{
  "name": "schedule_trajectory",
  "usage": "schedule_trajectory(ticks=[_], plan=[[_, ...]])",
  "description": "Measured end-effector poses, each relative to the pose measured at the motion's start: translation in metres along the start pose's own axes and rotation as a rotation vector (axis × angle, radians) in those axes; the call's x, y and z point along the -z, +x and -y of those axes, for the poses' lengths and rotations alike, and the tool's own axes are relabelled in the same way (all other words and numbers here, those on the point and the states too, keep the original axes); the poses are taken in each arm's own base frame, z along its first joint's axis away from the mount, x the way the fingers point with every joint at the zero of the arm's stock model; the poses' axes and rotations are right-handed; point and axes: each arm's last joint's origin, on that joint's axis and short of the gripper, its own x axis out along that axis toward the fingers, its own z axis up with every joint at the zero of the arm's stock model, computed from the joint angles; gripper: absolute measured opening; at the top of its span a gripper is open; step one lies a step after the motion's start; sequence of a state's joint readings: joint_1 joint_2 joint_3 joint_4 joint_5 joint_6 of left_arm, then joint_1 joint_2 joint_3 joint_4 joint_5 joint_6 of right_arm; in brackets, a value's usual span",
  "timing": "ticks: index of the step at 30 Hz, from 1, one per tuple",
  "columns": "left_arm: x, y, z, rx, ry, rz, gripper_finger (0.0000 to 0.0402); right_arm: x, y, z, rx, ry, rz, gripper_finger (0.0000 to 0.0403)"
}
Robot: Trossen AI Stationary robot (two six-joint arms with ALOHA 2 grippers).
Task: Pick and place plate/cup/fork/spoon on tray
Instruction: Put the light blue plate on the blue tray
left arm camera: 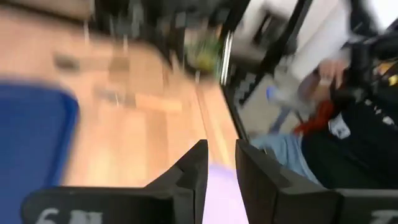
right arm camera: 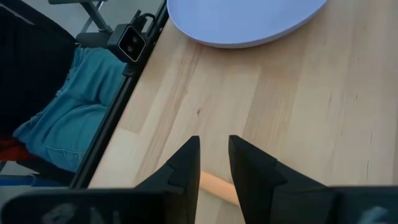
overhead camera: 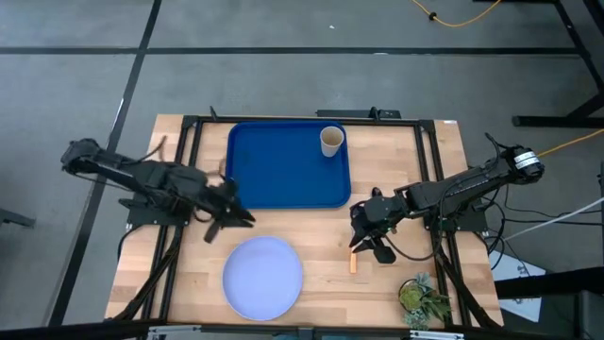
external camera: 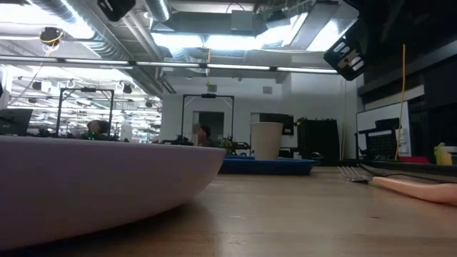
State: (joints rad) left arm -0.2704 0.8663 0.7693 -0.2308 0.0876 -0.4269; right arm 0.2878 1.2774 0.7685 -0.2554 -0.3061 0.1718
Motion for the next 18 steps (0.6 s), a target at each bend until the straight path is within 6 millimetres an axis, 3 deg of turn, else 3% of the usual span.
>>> schedule_trajectory(ticks=[4, 10, 14, 18], plan=[[0.007, 0.026, 0.005, -0.084, -0.103, -0.245, 0.0074, 0.002, 0.0, 0.0, 0.004, -0.017, -0.021, 0.009], [0.046, 0.056, -0.001, -0.282, -0.19, -0.556, 0.0074, 0.004, 0.0, -0.001, 0.004, -0.017, -0.035, 0.009], [0.067, 0.07, -0.008, -0.46, -0.303, -0.666, 0.0074, 0.004, 0.0, 0.0, 0.014, -0.016, -0.033, 0.009], [0.082, 0.087, -0.012, -0.52, -0.32, -0.725, 0.0074, 0.004, 0.0, 0.001, 0.054, -0.01, -0.033, 0.009]])
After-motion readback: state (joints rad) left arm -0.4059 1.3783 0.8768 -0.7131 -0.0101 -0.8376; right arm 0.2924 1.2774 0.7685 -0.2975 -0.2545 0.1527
